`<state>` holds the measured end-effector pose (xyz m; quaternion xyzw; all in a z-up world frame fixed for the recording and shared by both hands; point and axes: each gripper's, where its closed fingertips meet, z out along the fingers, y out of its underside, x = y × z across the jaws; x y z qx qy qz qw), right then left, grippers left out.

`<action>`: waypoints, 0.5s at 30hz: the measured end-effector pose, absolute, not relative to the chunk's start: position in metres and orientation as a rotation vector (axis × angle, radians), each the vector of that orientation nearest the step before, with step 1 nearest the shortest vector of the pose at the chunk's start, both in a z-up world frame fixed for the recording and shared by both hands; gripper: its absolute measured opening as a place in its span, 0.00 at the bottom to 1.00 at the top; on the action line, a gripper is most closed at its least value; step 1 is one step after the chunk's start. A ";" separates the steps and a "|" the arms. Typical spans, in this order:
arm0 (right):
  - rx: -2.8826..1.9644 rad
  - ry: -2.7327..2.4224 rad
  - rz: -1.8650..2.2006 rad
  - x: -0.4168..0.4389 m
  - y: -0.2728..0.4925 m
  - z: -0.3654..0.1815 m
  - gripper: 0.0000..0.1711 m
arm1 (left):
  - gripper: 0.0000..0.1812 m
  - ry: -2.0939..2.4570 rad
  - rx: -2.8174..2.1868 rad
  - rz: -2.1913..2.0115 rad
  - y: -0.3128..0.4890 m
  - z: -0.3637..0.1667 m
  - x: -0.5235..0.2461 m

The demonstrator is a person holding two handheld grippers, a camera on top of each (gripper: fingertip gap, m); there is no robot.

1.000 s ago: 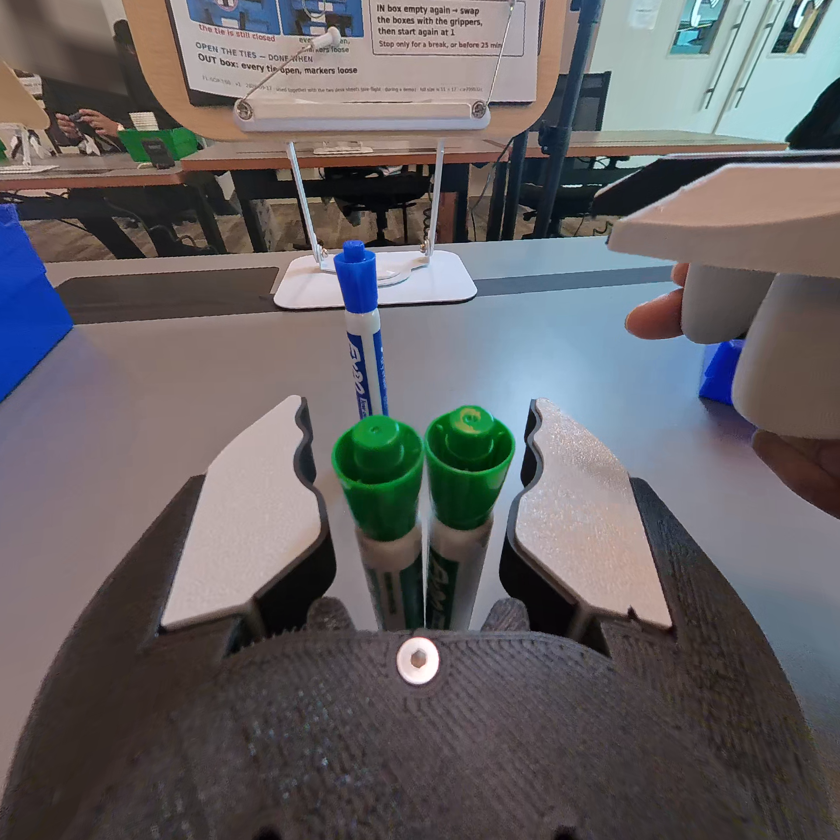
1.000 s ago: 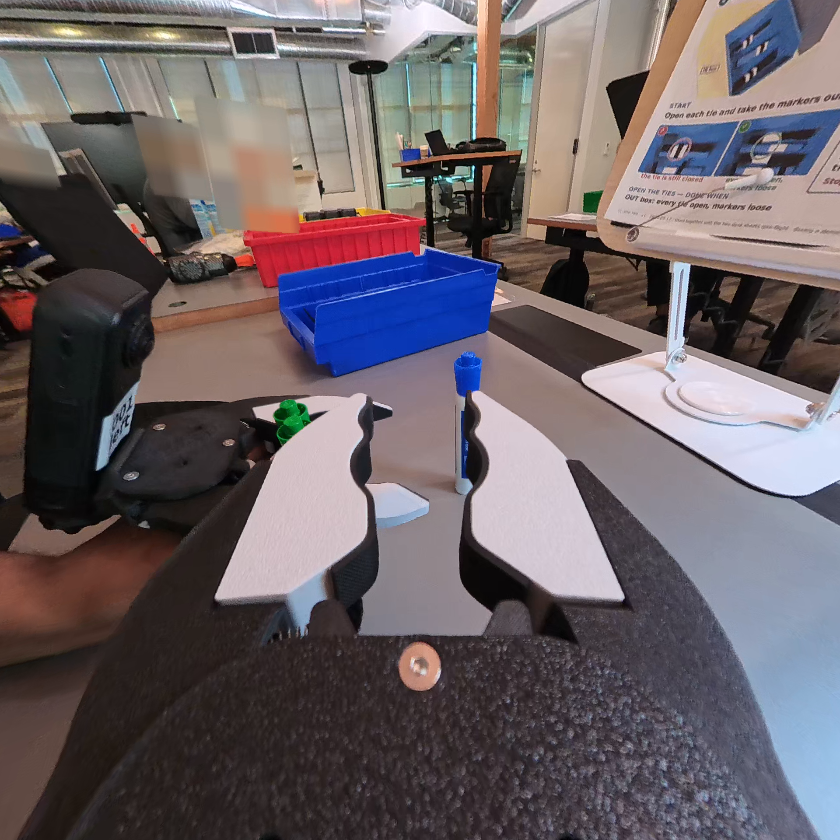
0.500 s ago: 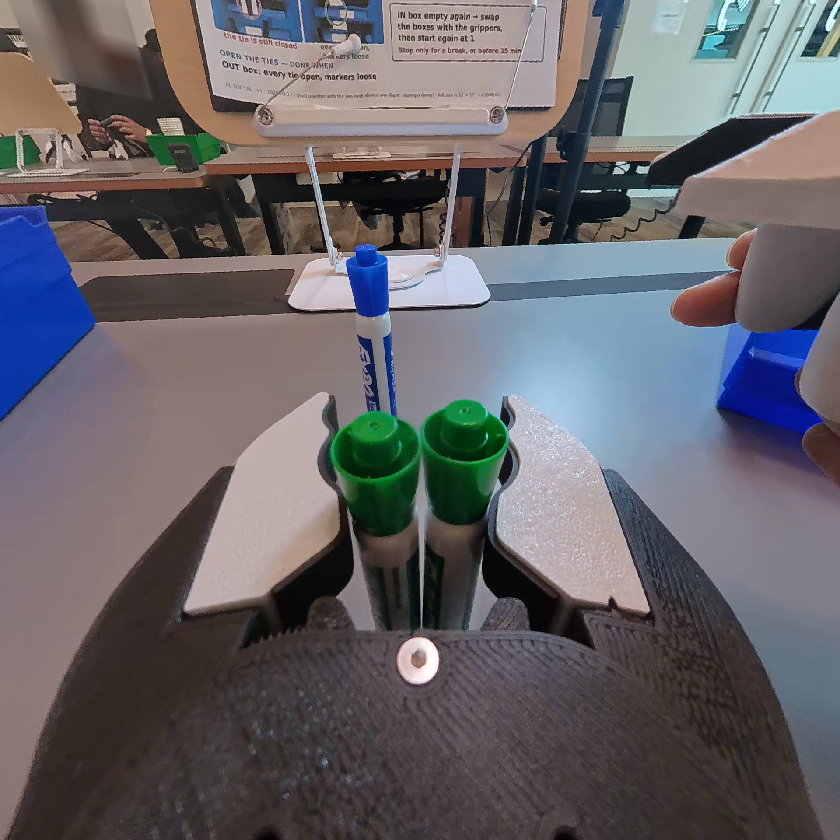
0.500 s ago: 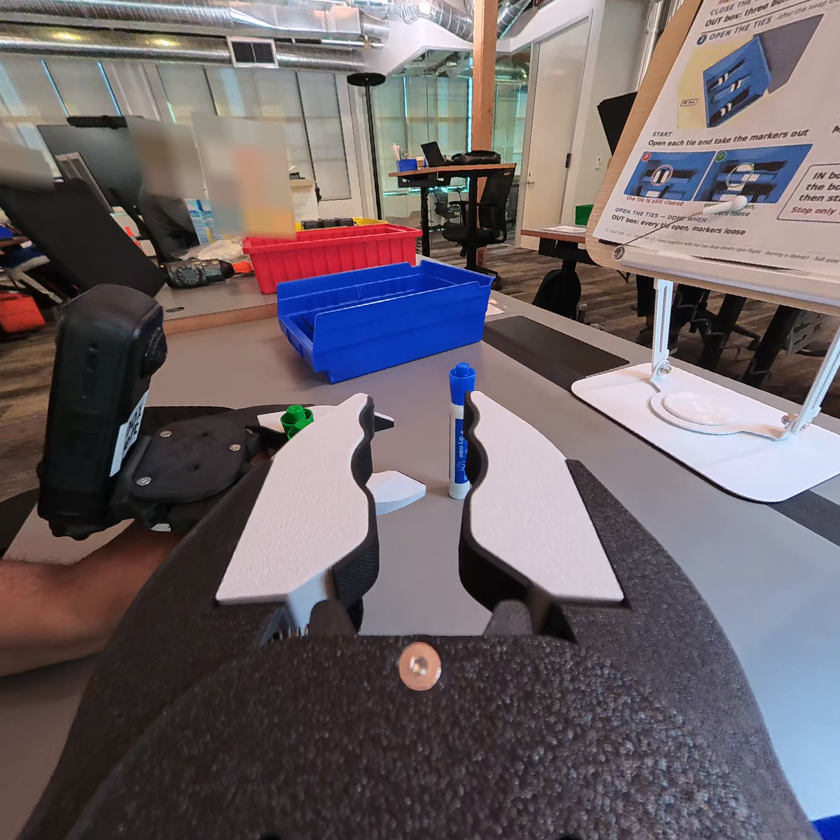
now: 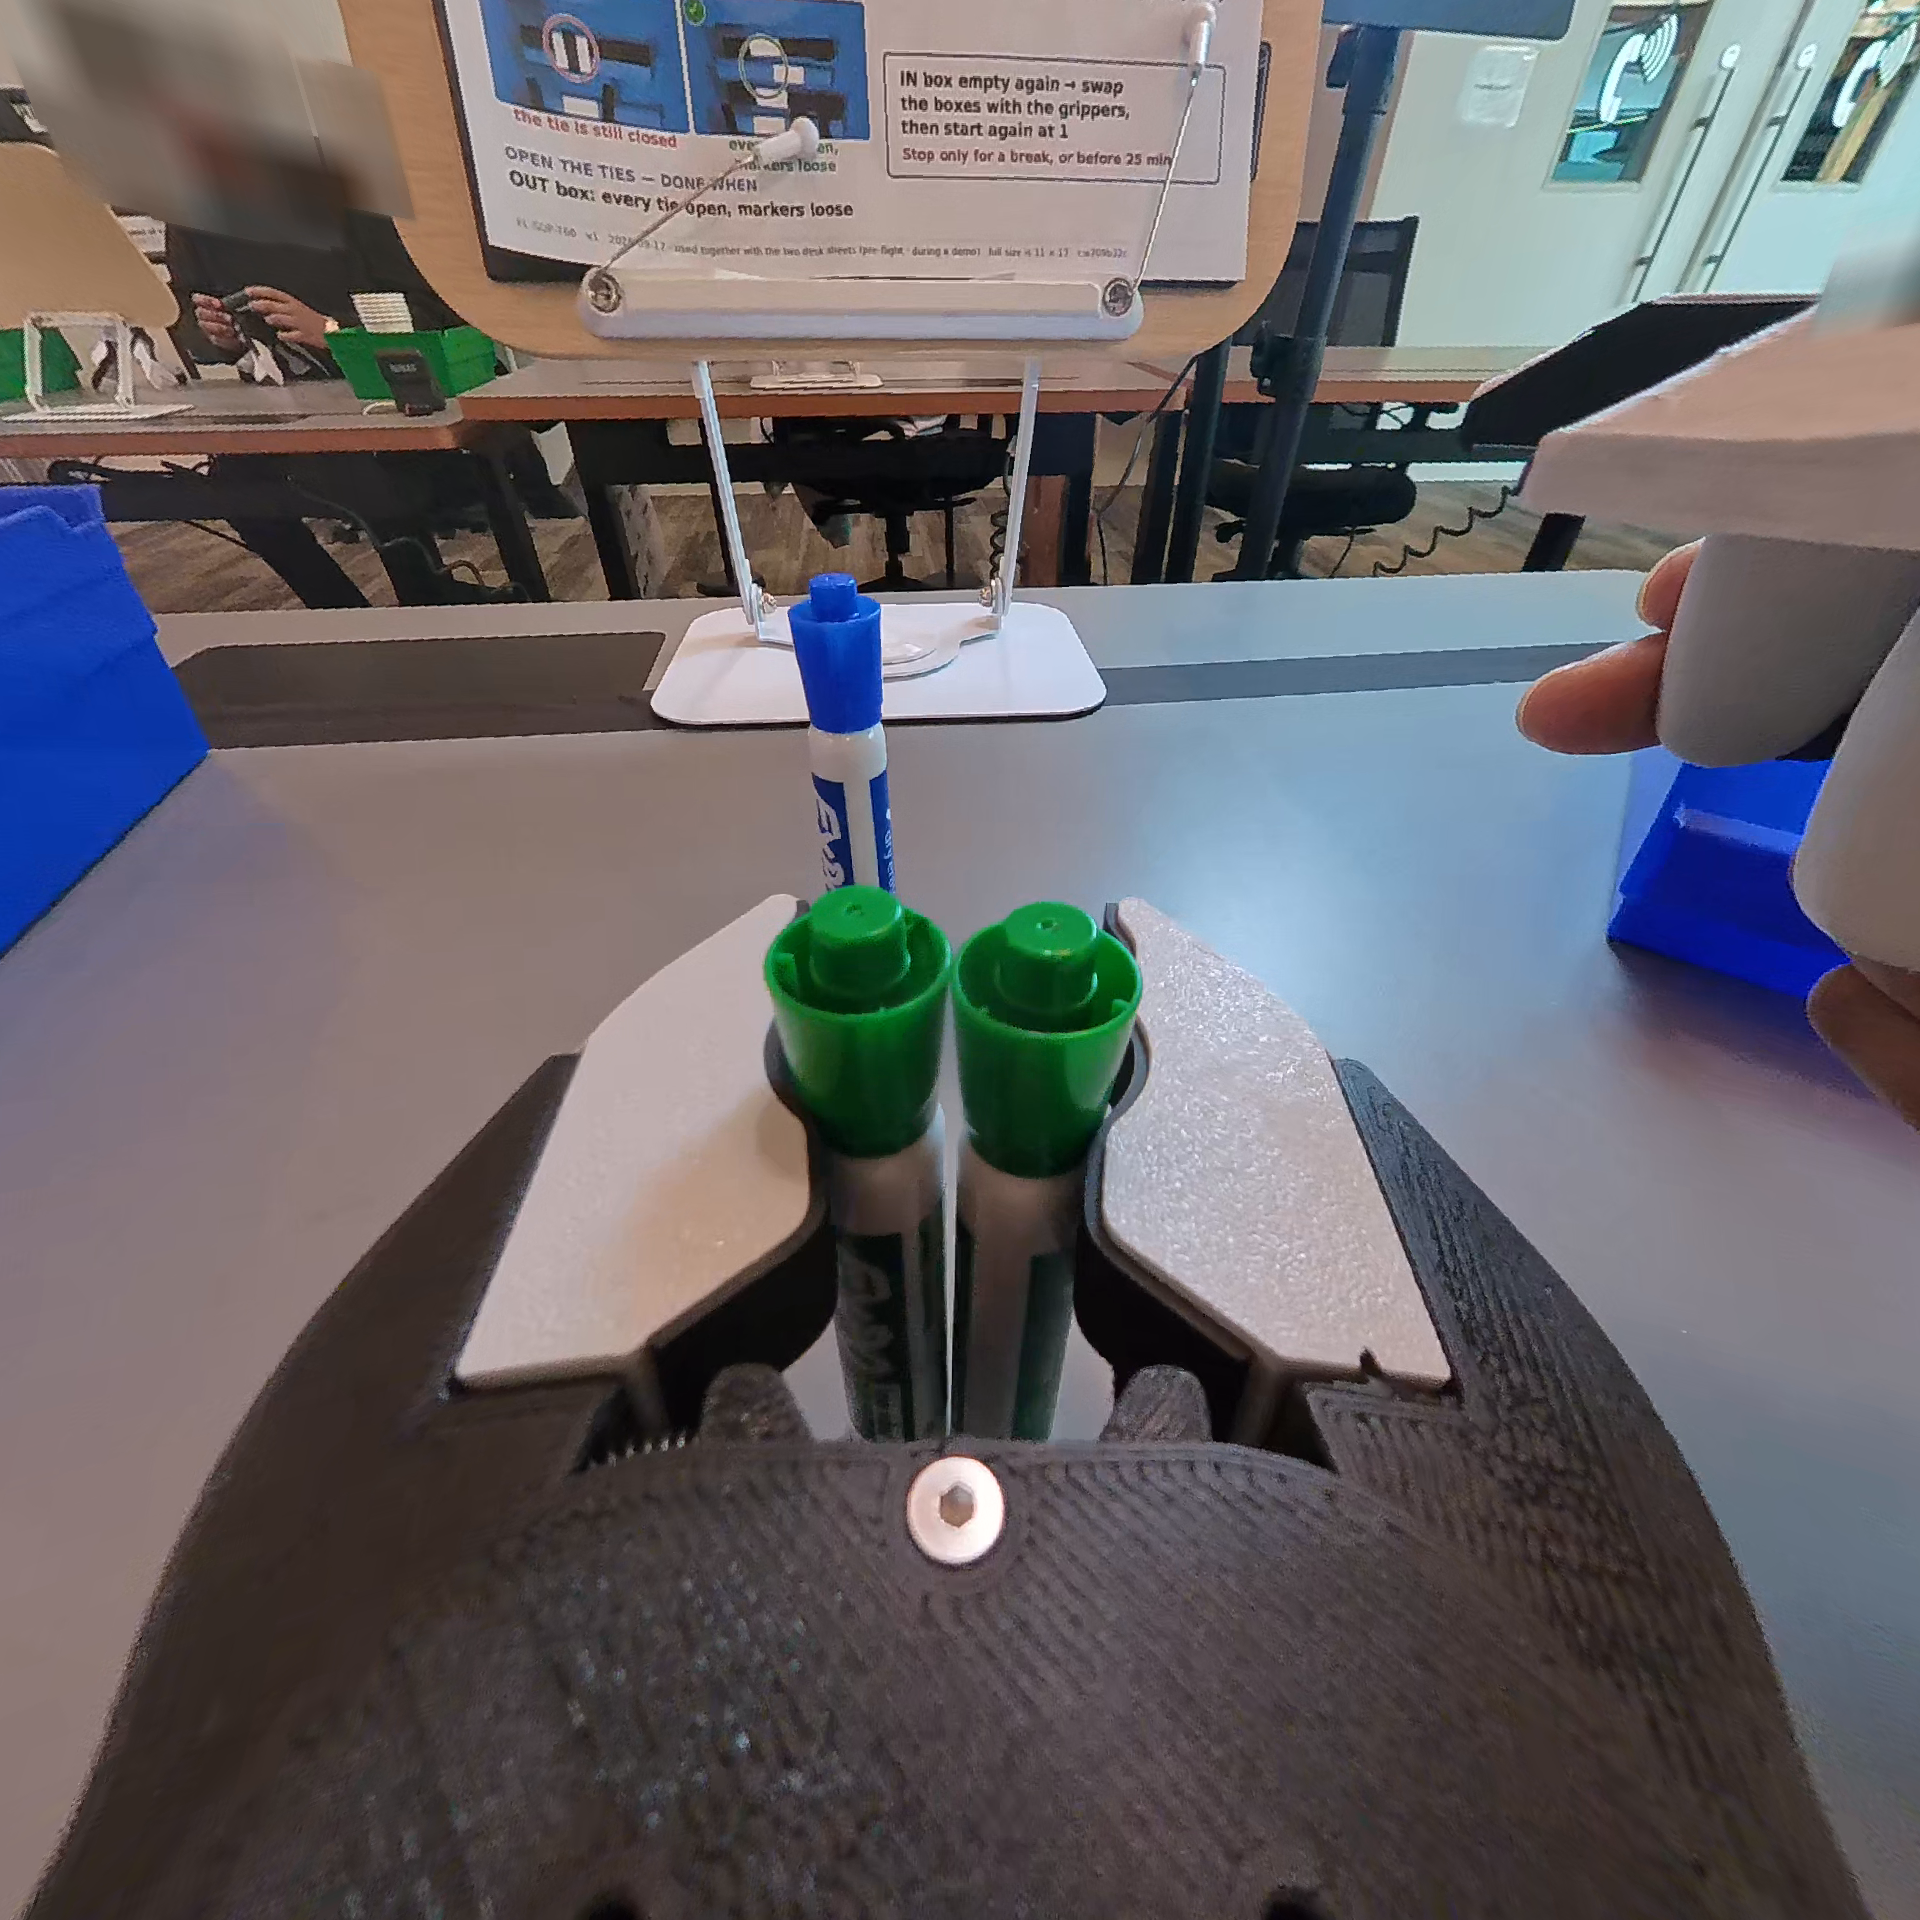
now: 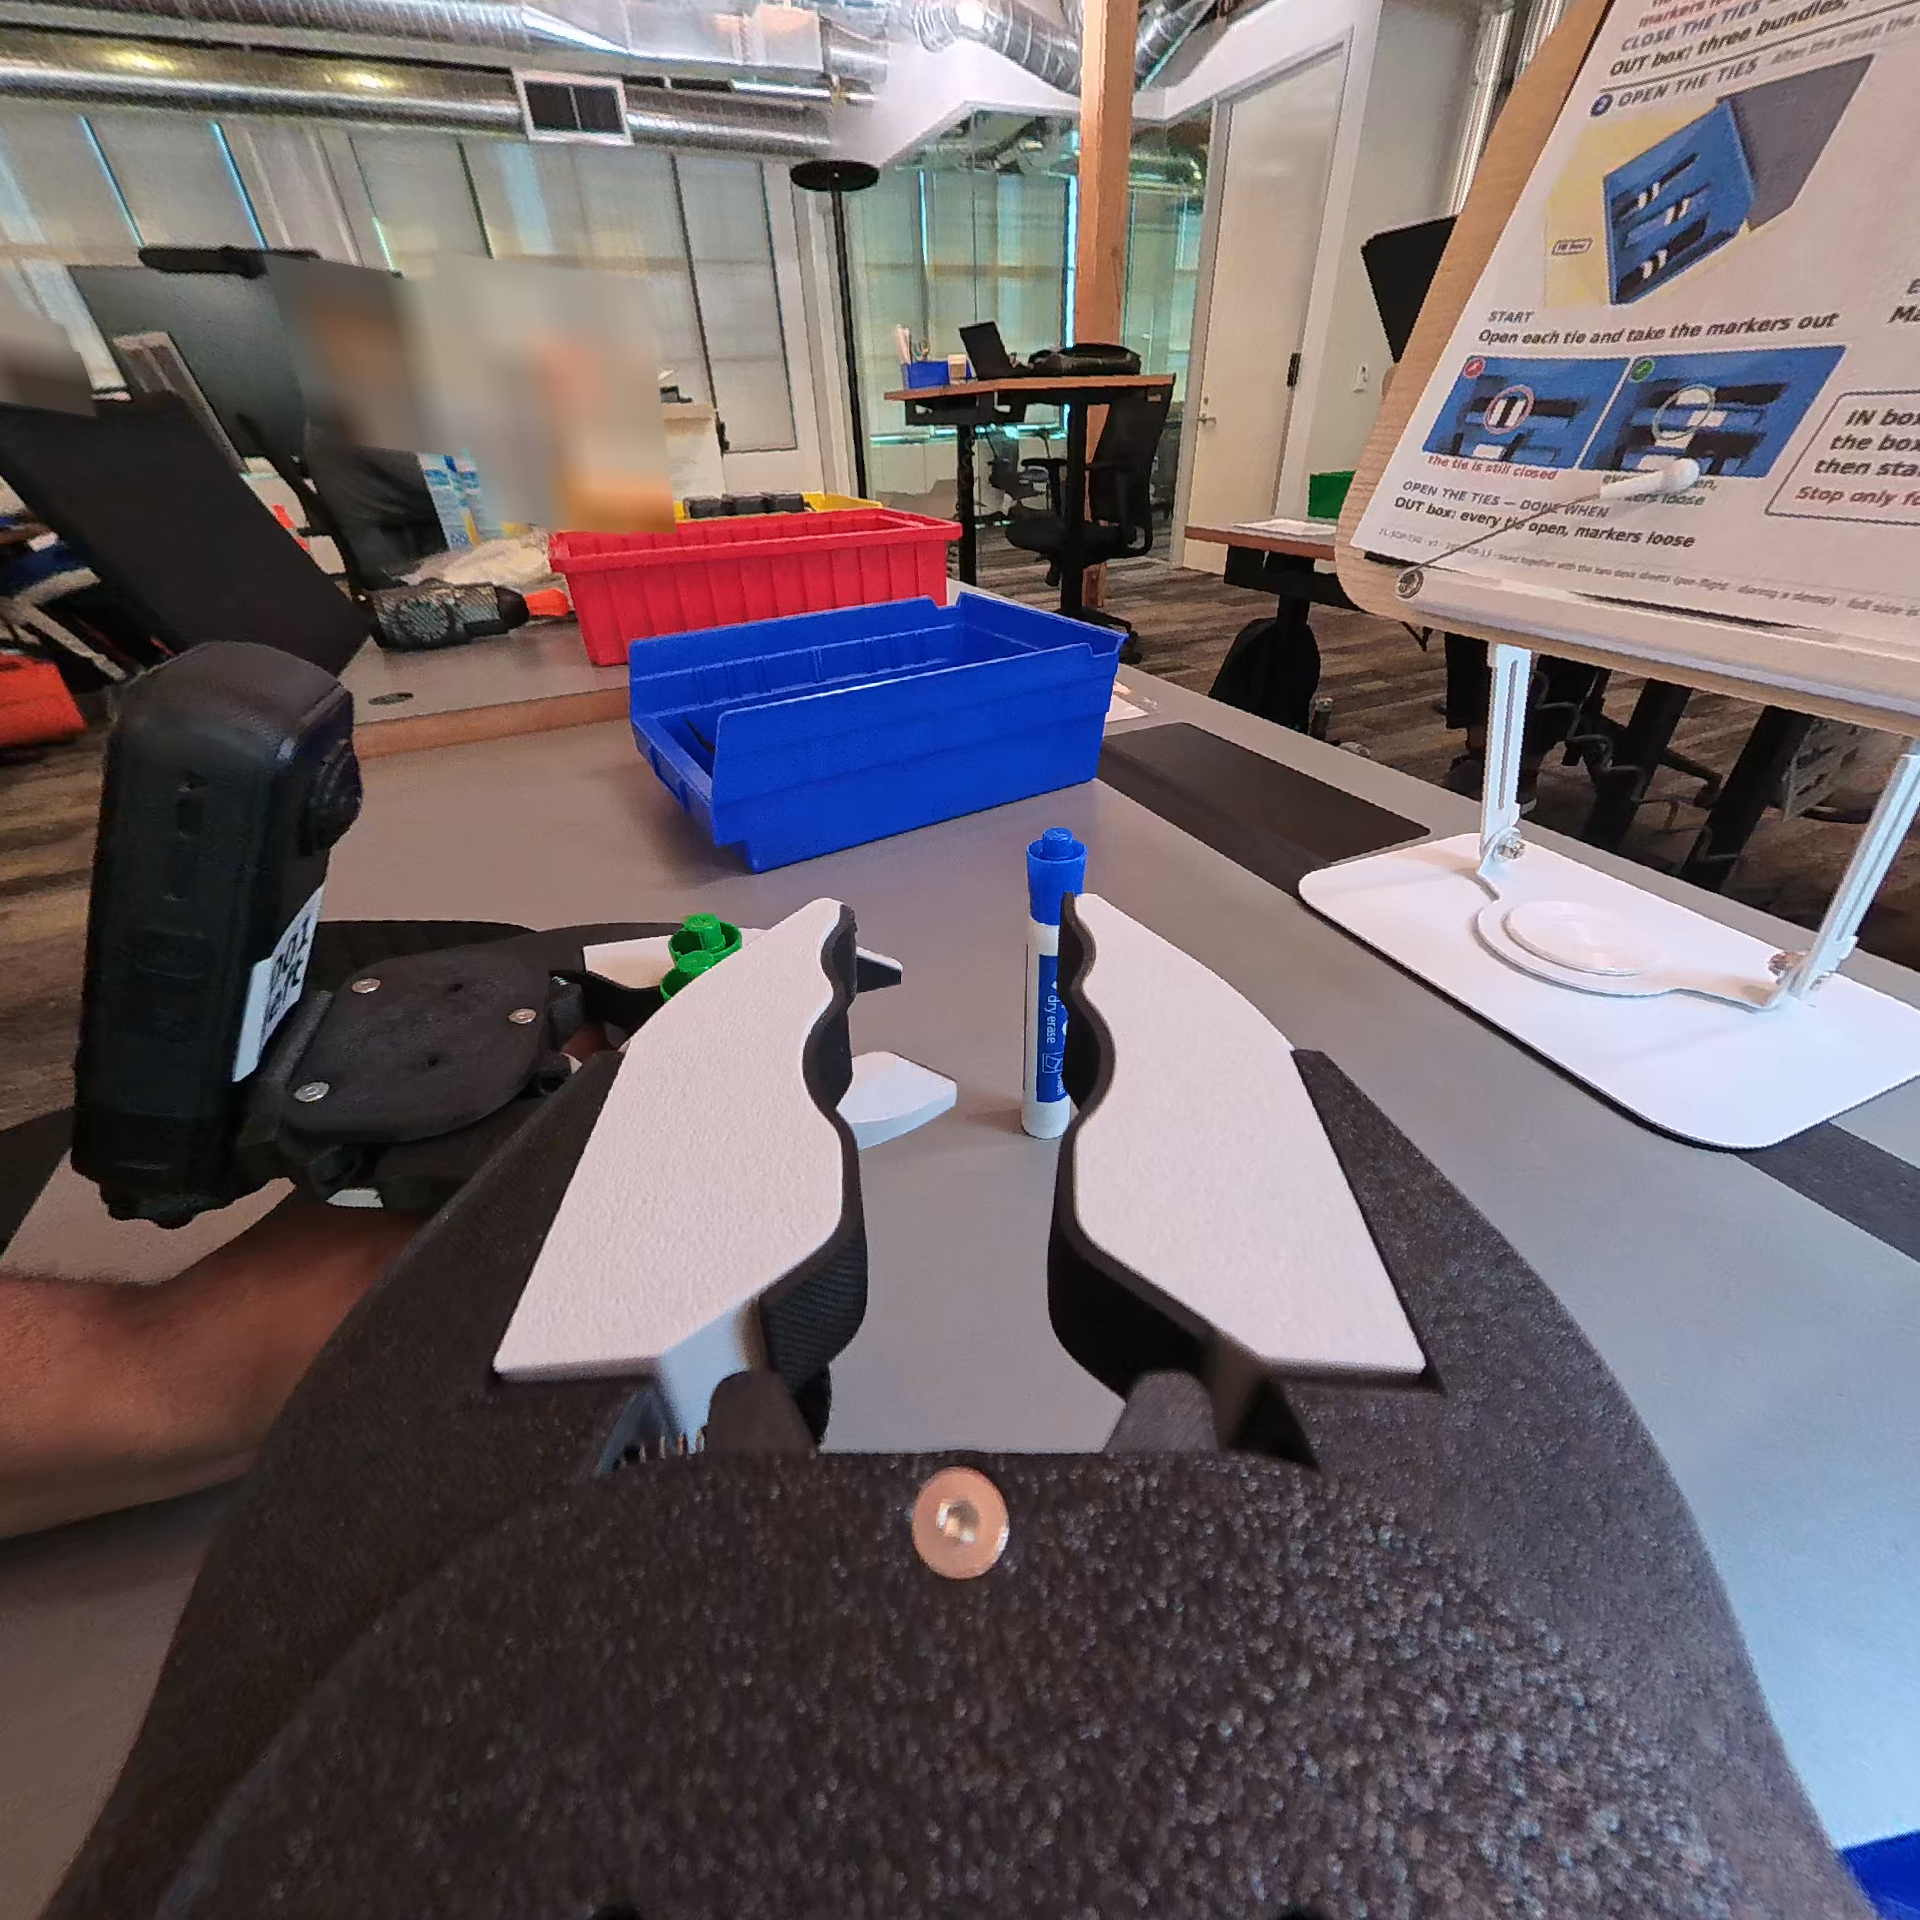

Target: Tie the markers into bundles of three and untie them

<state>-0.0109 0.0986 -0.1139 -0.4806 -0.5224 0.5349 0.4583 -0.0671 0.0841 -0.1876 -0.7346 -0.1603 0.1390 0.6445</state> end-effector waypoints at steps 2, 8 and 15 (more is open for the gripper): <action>-1.186 -1.286 1.319 -0.011 0.099 -0.114 0.22 | 0.29 -0.356 -1.668 0.312 0.084 -0.187 -0.066; -1.185 -1.287 1.317 -0.011 0.099 -0.114 0.22 | 0.24 -0.357 -1.654 0.288 0.083 -0.185 -0.065; -1.187 -1.290 1.314 -0.011 0.099 -0.116 0.22 | 0.23 -0.362 -1.652 0.264 0.082 -0.185 -0.066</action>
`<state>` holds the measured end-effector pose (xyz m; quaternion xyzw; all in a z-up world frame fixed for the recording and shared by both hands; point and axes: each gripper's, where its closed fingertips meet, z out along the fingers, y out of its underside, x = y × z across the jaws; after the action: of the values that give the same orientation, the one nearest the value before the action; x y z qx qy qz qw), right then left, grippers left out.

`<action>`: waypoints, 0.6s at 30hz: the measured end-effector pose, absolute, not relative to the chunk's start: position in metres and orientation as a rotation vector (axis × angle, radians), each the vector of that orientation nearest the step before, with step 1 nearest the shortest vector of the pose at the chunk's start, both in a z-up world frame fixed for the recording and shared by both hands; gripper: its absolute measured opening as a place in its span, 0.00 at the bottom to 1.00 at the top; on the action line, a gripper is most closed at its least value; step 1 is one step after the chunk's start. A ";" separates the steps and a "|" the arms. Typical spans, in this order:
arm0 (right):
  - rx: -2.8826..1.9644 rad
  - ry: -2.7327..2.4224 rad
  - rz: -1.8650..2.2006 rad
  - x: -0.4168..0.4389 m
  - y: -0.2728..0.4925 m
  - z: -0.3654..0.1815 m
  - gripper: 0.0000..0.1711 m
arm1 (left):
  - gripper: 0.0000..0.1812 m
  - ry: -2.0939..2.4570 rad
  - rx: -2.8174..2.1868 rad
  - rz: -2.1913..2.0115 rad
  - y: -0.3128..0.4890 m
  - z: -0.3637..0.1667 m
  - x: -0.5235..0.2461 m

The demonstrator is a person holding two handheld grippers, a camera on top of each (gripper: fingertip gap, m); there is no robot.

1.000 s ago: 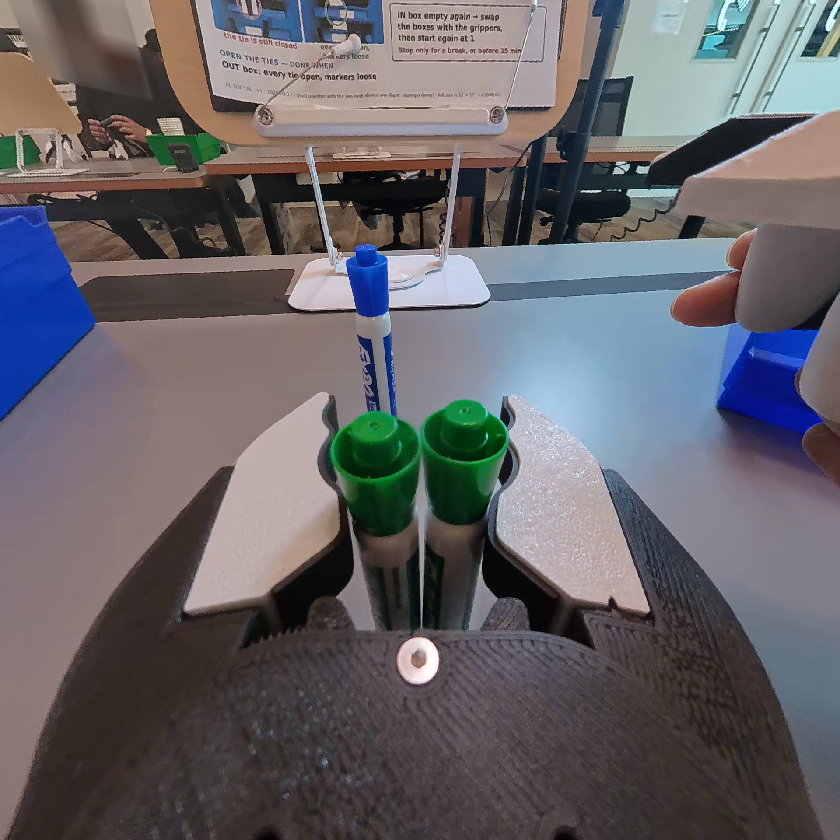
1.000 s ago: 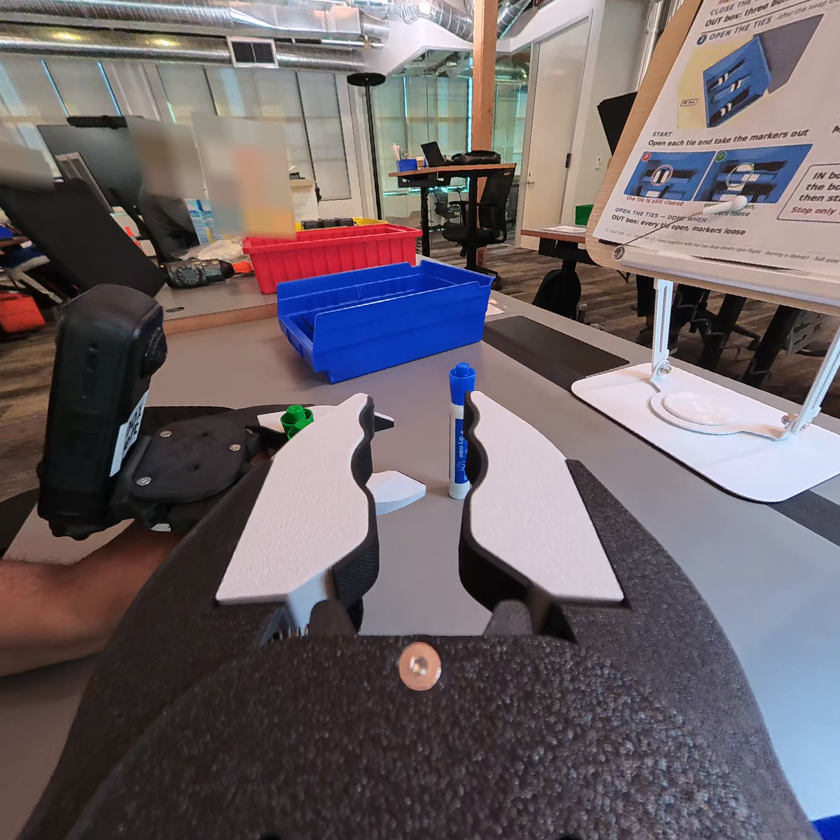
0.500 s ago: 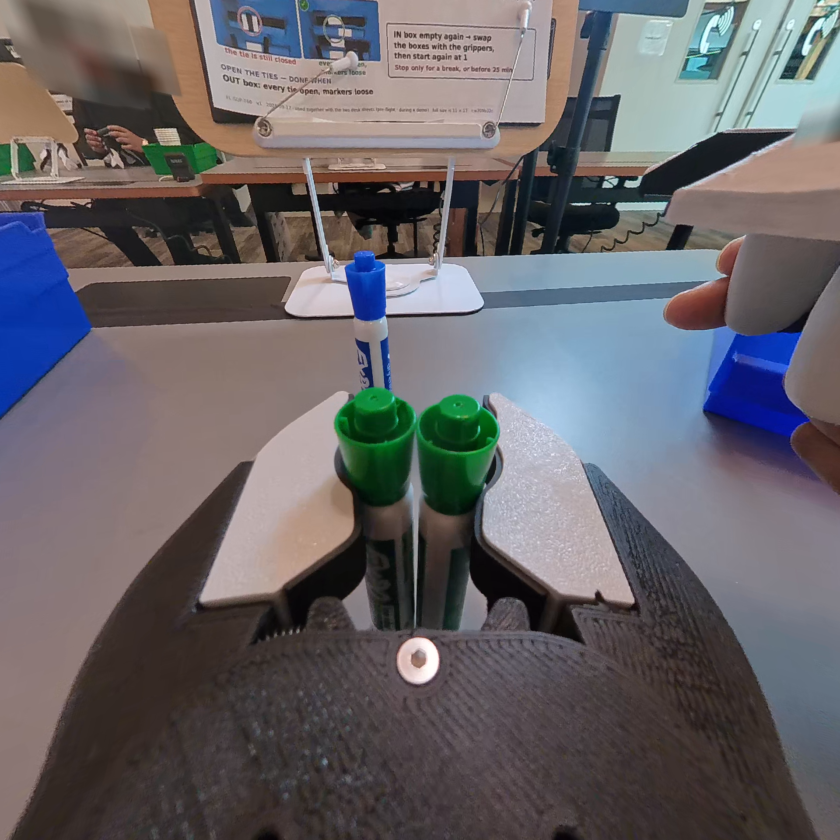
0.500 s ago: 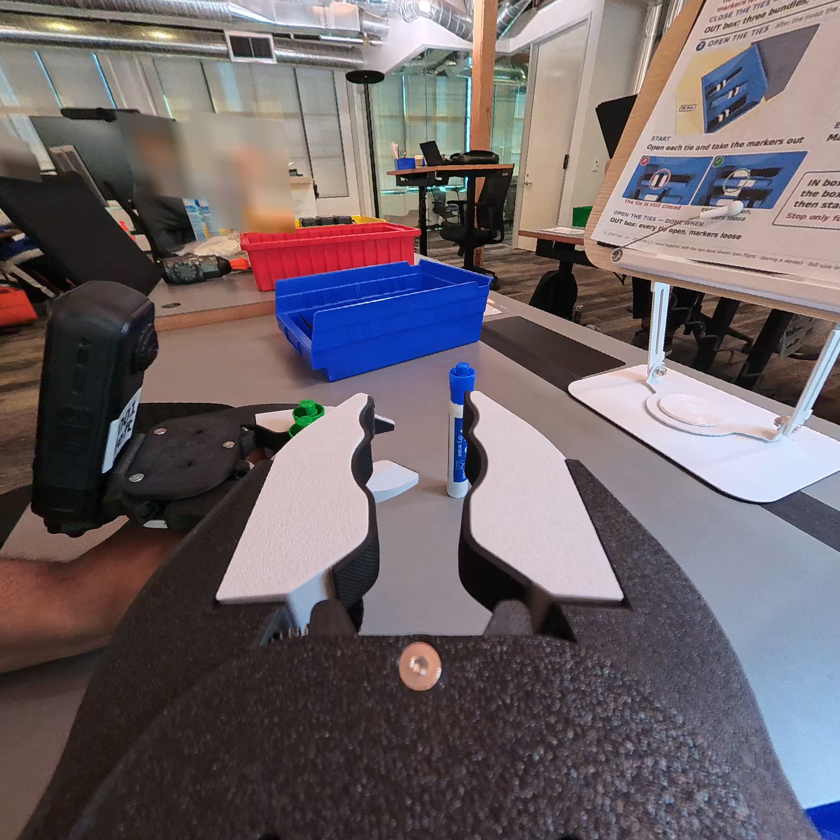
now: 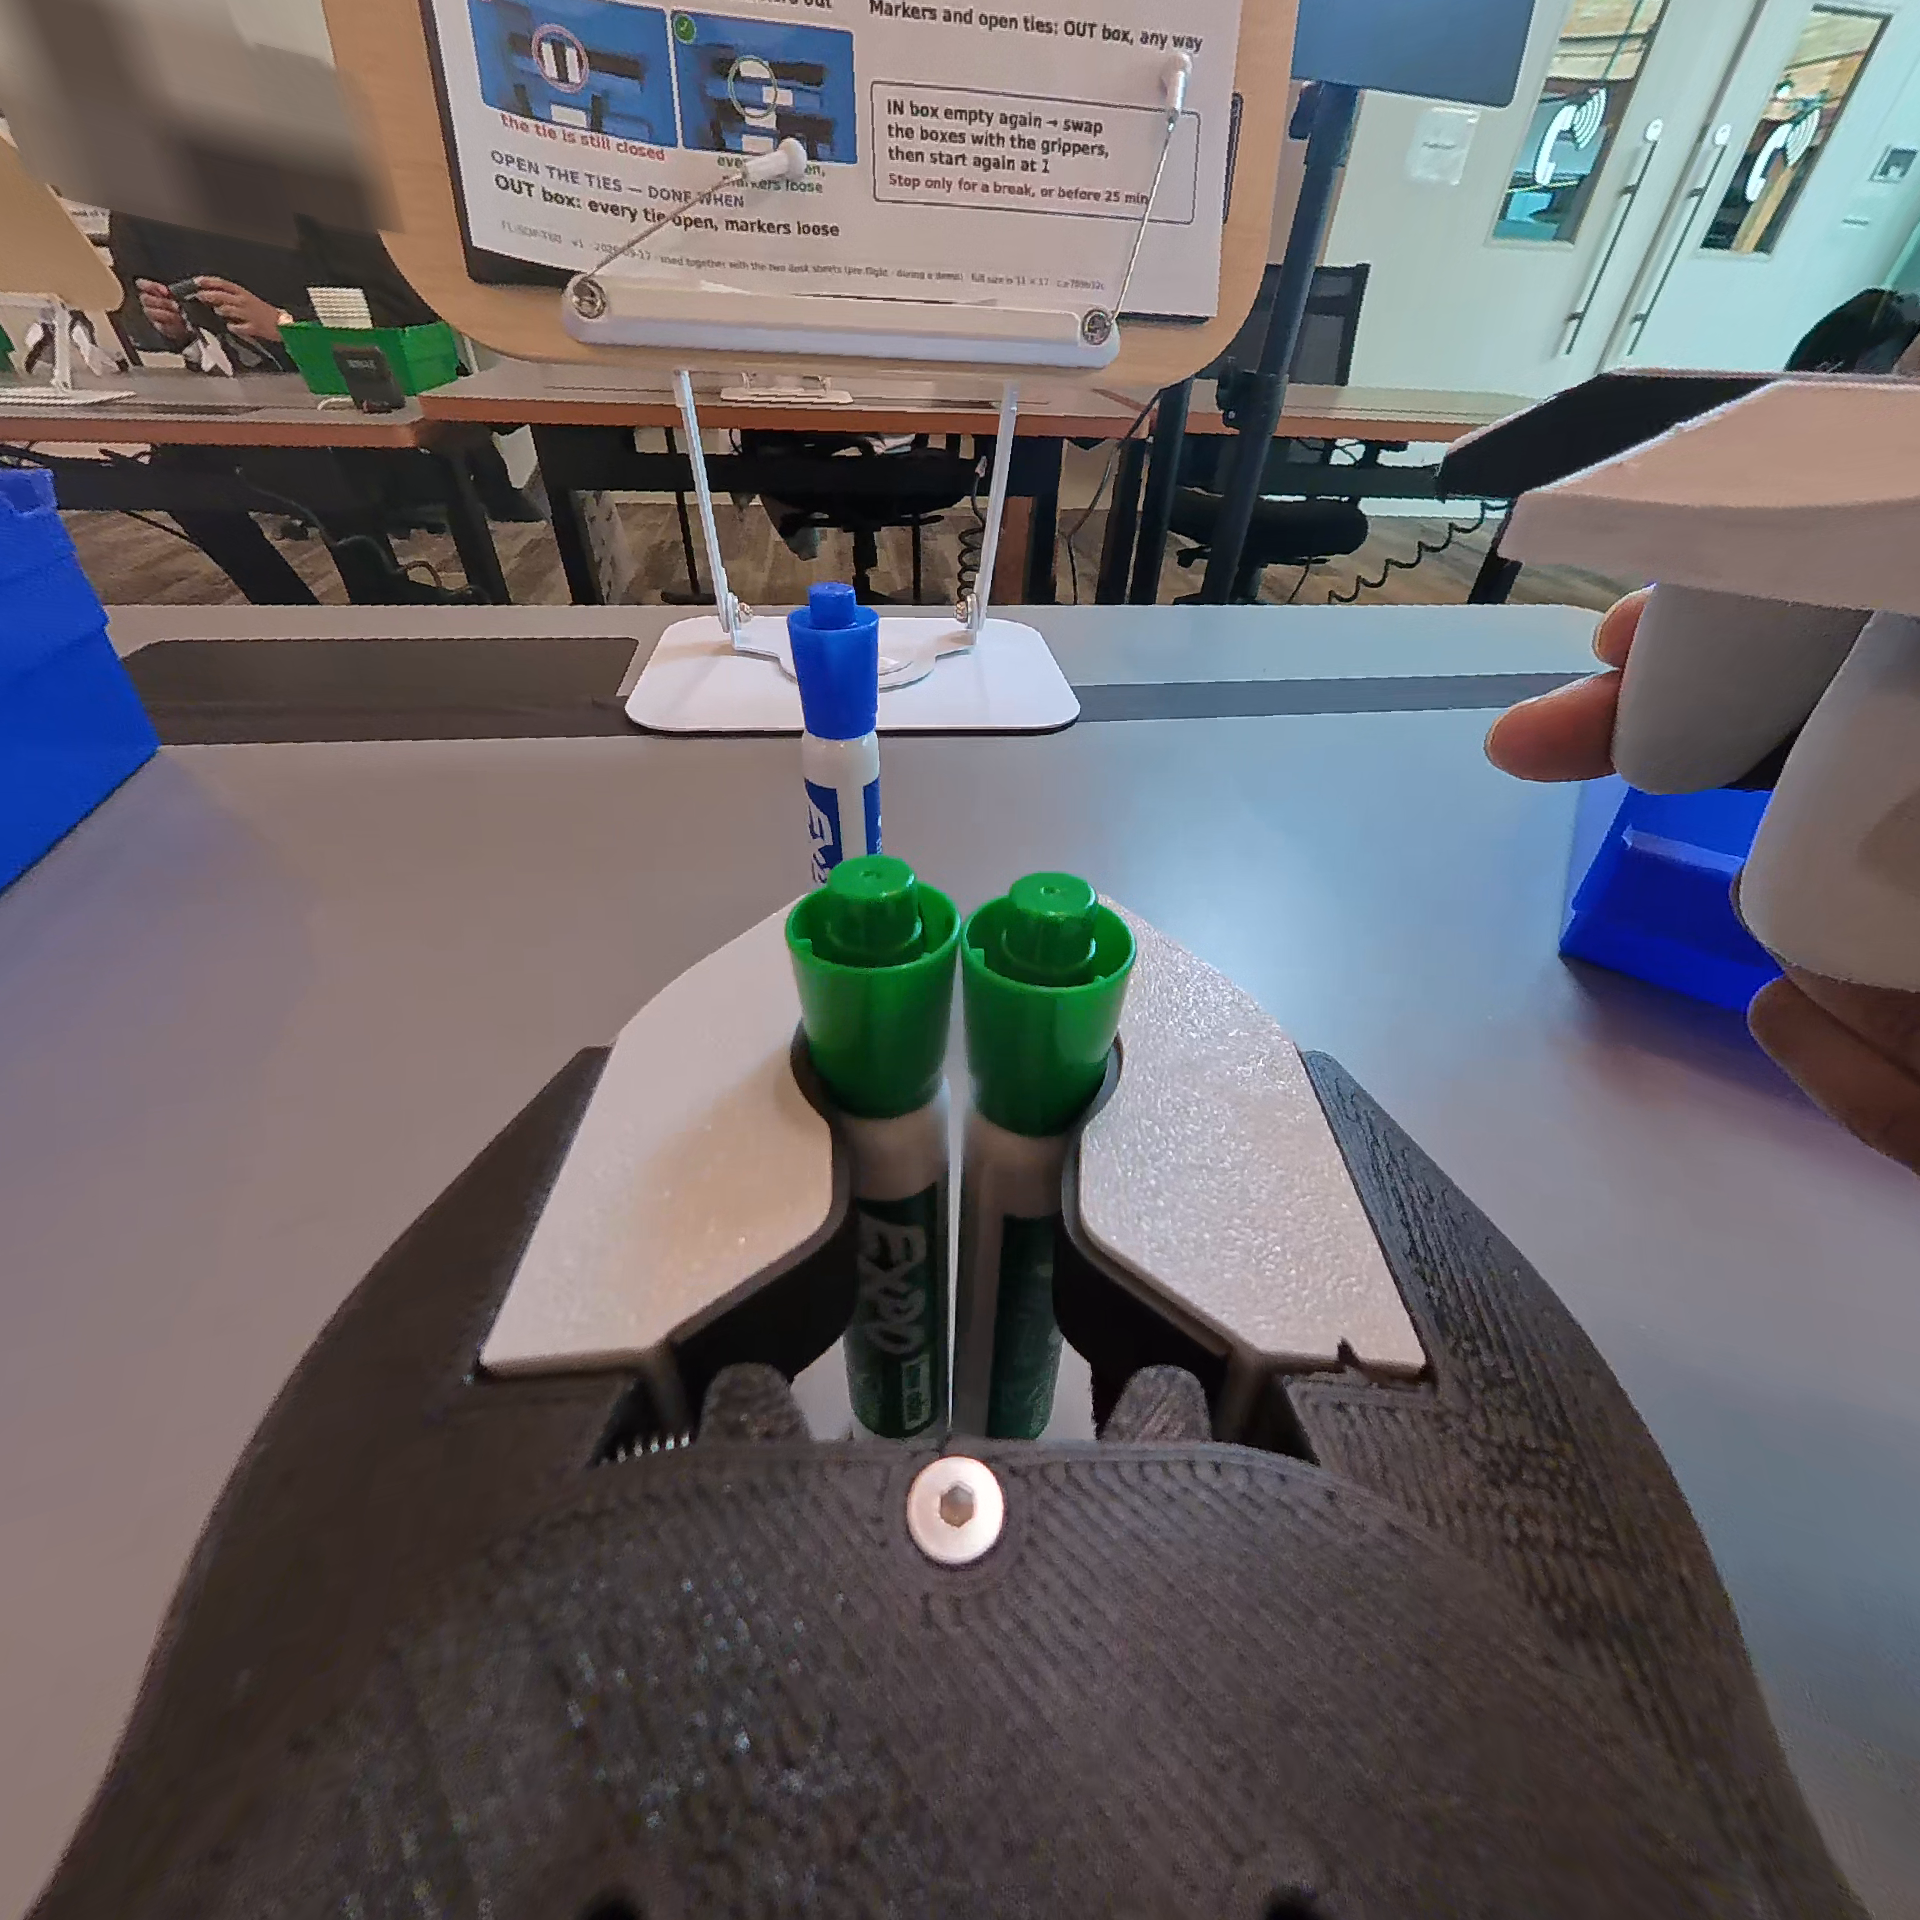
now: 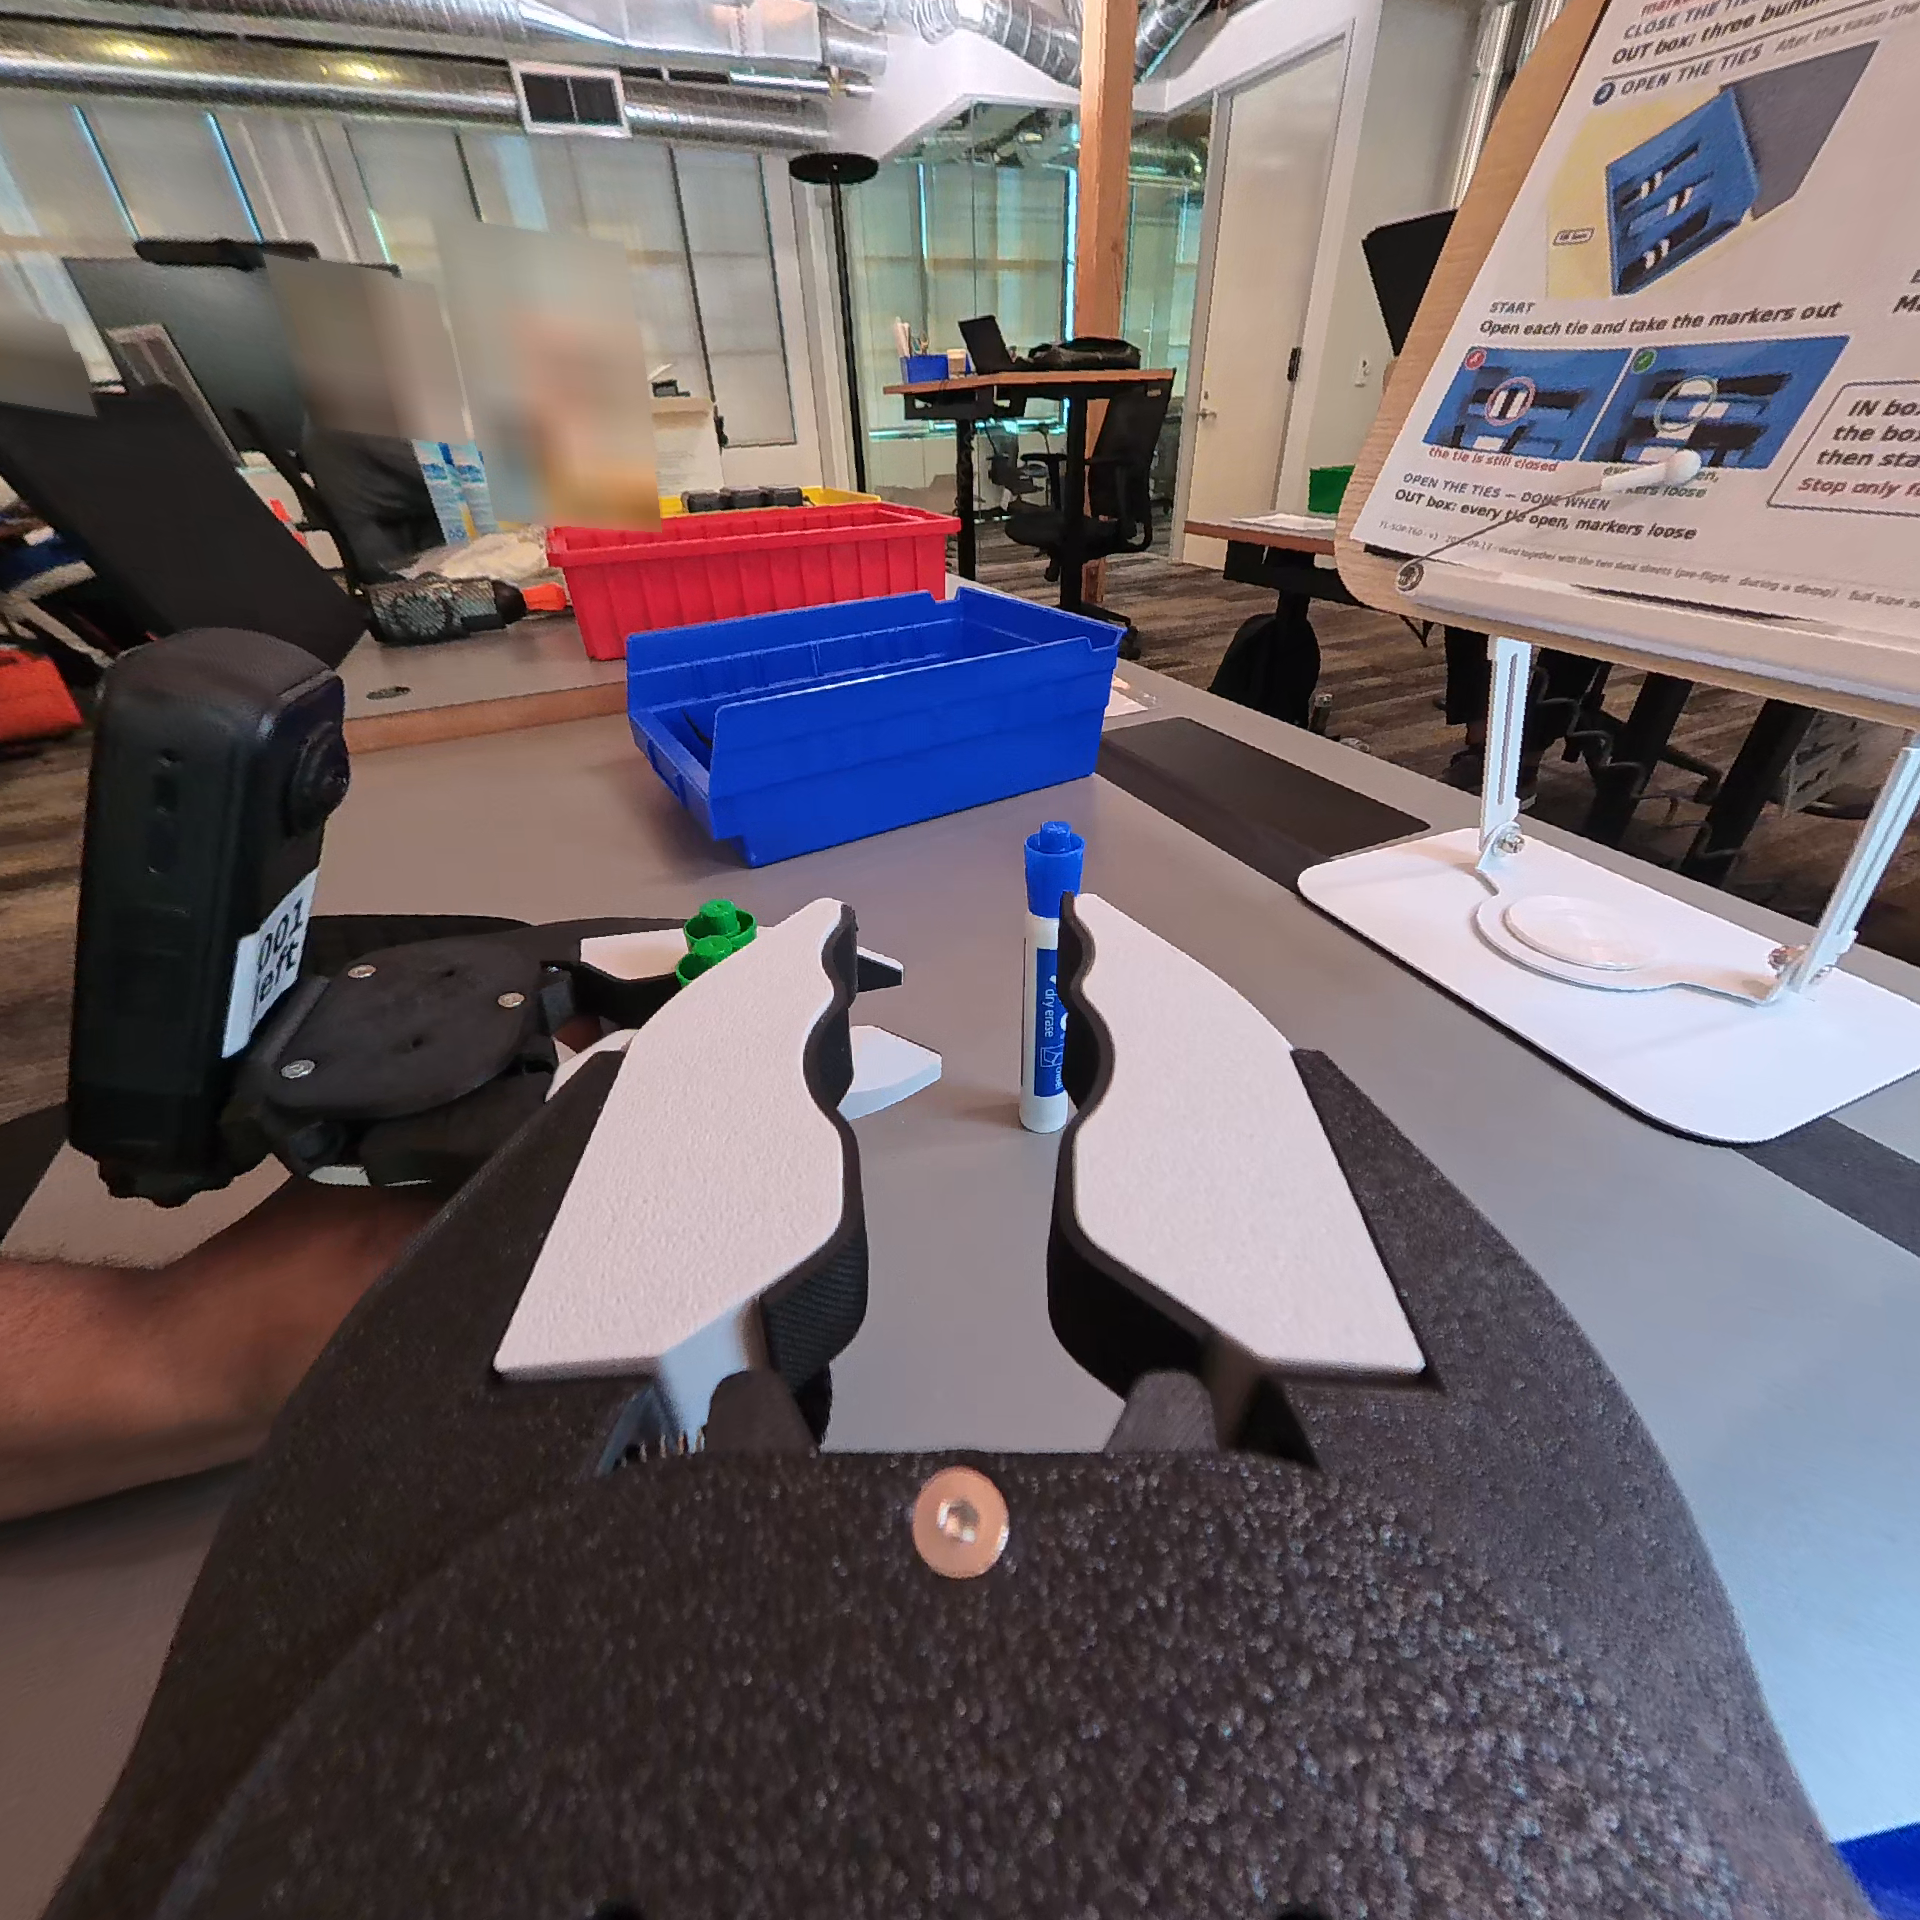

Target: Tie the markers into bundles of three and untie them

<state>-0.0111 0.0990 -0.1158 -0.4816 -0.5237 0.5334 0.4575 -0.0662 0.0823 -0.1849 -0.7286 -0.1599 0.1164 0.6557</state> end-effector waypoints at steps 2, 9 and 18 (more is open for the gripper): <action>-1.188 -1.291 1.314 -0.011 0.099 -0.116 0.22 | 0.23 -0.353 -1.654 0.258 0.082 -0.185 -0.066; -1.189 -1.289 1.309 -0.011 0.100 -0.117 0.22 | 0.23 -0.301 -1.652 0.231 0.081 -0.183 -0.064; -1.176 -1.283 1.294 -0.008 0.111 -0.114 0.22 | 0.22 -0.021 -1.587 0.107 0.068 -0.118 -0.078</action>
<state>-0.0083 0.1107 -0.1135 -0.4793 -0.5230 0.5275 0.4674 -0.0777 0.0683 -0.1175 -0.7123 -0.0093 0.0482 0.7002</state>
